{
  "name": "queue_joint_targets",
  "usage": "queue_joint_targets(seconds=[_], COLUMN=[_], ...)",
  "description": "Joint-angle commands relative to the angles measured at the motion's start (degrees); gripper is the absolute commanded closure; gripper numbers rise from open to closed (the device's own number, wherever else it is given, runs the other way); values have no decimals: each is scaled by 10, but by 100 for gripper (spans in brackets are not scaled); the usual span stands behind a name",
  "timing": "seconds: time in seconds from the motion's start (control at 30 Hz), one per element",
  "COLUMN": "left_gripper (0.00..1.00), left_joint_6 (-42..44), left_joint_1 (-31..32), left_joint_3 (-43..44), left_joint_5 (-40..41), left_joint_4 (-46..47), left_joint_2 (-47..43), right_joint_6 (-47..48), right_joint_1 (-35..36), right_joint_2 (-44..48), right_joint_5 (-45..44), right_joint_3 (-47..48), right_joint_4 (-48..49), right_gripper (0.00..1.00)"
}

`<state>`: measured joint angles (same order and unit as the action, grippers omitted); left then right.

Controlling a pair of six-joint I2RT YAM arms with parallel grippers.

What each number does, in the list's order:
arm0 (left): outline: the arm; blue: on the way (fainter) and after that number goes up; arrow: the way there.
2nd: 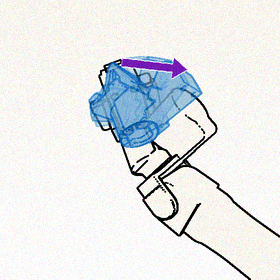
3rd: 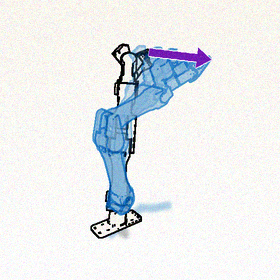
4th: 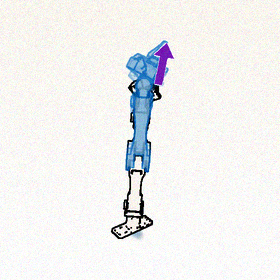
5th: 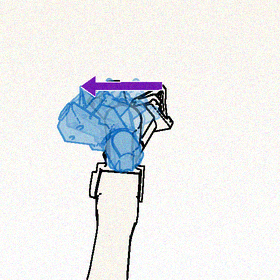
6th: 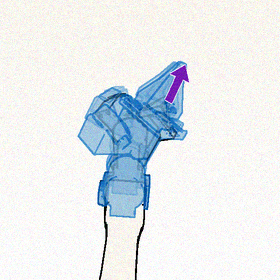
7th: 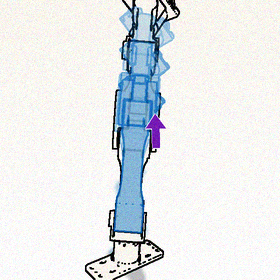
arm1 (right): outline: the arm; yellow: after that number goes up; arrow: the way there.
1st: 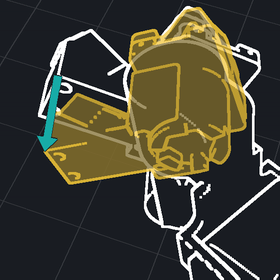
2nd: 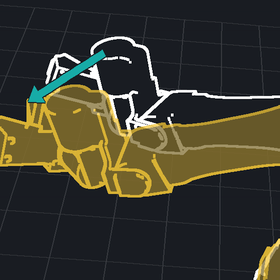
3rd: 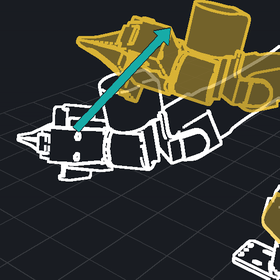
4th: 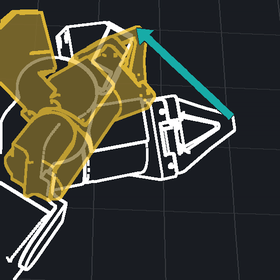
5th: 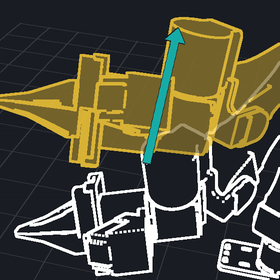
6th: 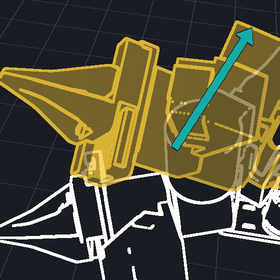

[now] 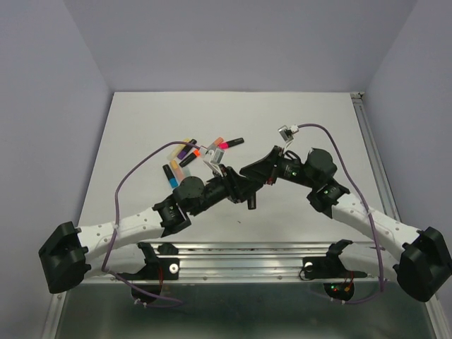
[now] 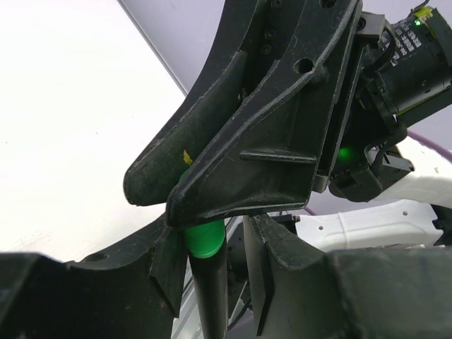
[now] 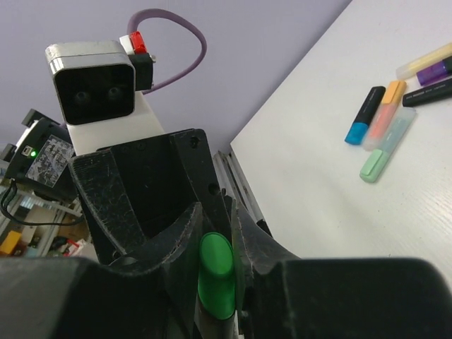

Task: Open the pen caps

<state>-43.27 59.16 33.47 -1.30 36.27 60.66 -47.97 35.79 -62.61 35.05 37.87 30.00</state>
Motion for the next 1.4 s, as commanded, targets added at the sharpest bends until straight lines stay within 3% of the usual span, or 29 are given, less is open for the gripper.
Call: queue_joint_targets(seconds=[0.0, 0.27, 0.37, 0.47, 0.57, 0.6, 0.63, 0.67, 0.73, 0.8, 0.9, 1.0, 1.1, 1.17, 1.33, 1.37], left_gripper=[55, 57, 75, 100, 100, 100, 100, 100, 100, 100, 100, 100, 100, 100, 100, 100], left_joint_6=[12, 6, 8, 8, 3, 2, -1, -2, -3, 1, 0, -2, -3, -6, -19, -22], left_joint_1=[0, 0, 0, 0, 0, -1, 0, -1, 0, 0, 0, 0, 0, 0, 0, 1], left_joint_3=[25, 25, 26, 23, 15, 6, 0, -9, -14, -16, -15, -8, -6, -7, -21, -26], left_joint_5=[3, -8, -11, -5, 3, 9, 9, 26, 29, 29, 25, 17, 1, 2, -10, -19], left_joint_4=[42, 42, 42, 42, 49, 54, 63, 68, 75, 76, 77, 78, 78, 77, 83, 85], left_joint_2=[-21, -16, -17, -20, -24, -27, -29, -38, -49, -52, -51, -42, -34, -31, -38, -40], right_joint_6=[-12, -22, -22, -24, -8, -4, -1, 6, 15, 16, 10, 1, 0, 4, 59, 94], right_joint_1=[8, 8, 8, 7, 8, 8, 7, 8, 8, 8, 8, 8, 8, 8, 8, 8], right_joint_2=[29, 42, 35, 28, 26, 26, 28, 32, 40, 42, 36, 27, 26, 28, 51, 60], right_joint_5=[-46, -90, -81, -68, -54, -53, -52, -50, -50, -46, -38, -24, -24, -32, -113, -185], right_joint_3=[-3, -3, 0, -1, 3, 3, 3, 3, 3, 2, 1, -2, -3, -2, 3, 18], right_joint_4=[15, 28, 27, 27, 12, 9, 7, -3, -19, -21, -17, 7, 19, 19, -26, -45], right_gripper=[99, 99, 99, 99, 99, 96, 72, 64, 50, 50, 52, 61, 78, 99, 99, 99])
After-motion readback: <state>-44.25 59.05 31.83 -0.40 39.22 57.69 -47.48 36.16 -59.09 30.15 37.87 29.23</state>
